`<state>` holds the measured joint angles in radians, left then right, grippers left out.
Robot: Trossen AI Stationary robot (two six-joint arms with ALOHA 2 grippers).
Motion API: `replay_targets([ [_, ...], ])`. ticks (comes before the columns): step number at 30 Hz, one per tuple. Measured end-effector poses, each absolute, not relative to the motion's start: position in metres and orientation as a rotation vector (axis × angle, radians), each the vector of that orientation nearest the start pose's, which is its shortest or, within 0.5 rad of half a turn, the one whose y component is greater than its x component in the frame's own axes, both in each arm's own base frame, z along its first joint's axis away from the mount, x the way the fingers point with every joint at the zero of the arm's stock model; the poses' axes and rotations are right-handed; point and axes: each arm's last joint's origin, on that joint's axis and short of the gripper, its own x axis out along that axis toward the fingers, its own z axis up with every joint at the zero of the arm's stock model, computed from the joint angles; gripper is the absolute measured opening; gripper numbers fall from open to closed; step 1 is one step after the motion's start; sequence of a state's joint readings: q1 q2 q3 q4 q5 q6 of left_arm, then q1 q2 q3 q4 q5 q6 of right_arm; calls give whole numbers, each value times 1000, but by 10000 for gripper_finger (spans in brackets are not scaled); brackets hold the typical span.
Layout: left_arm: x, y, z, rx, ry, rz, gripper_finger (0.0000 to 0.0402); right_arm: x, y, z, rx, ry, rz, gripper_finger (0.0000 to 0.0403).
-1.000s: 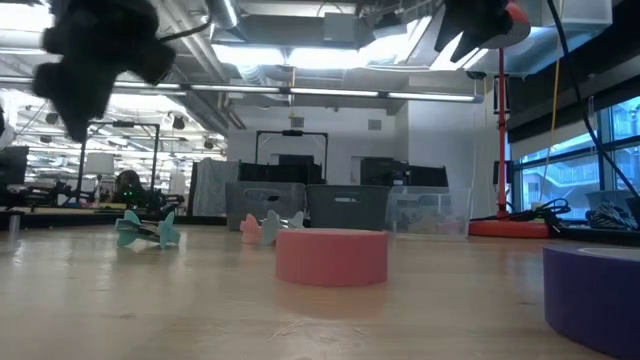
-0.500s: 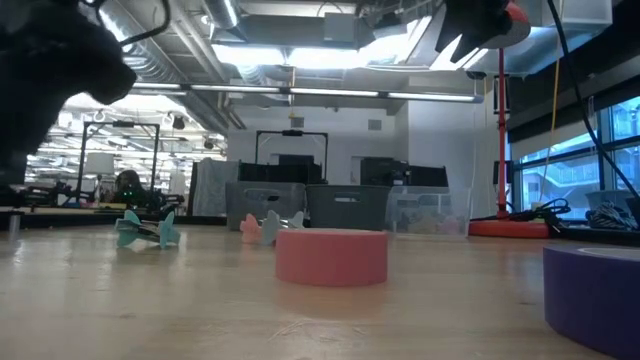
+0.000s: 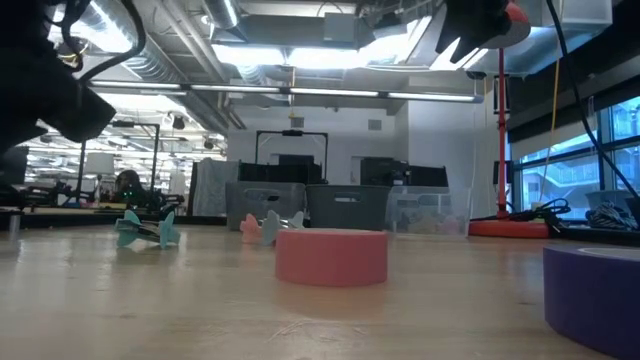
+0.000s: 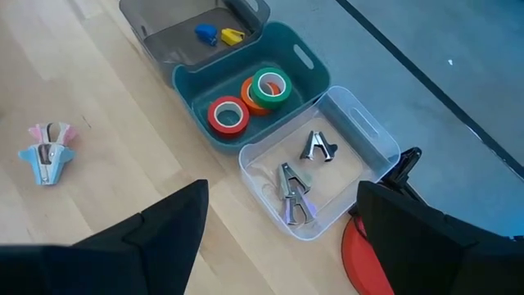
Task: Pick and place Stapler, Stapler remover, tape
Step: Put the top green stapler into the black bin
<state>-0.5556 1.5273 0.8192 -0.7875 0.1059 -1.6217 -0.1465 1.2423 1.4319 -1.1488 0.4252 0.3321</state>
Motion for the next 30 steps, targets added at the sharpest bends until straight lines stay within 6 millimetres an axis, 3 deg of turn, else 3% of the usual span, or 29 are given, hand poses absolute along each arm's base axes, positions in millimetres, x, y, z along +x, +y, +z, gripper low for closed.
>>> replay_targets([
  [25,203,-134,149,-912,1442,792,210,213,-43,380,165,883,-671,314],
  [30,206,-136,139,-899,1467,808,209,211,-43,379,161,903,-672,314],
])
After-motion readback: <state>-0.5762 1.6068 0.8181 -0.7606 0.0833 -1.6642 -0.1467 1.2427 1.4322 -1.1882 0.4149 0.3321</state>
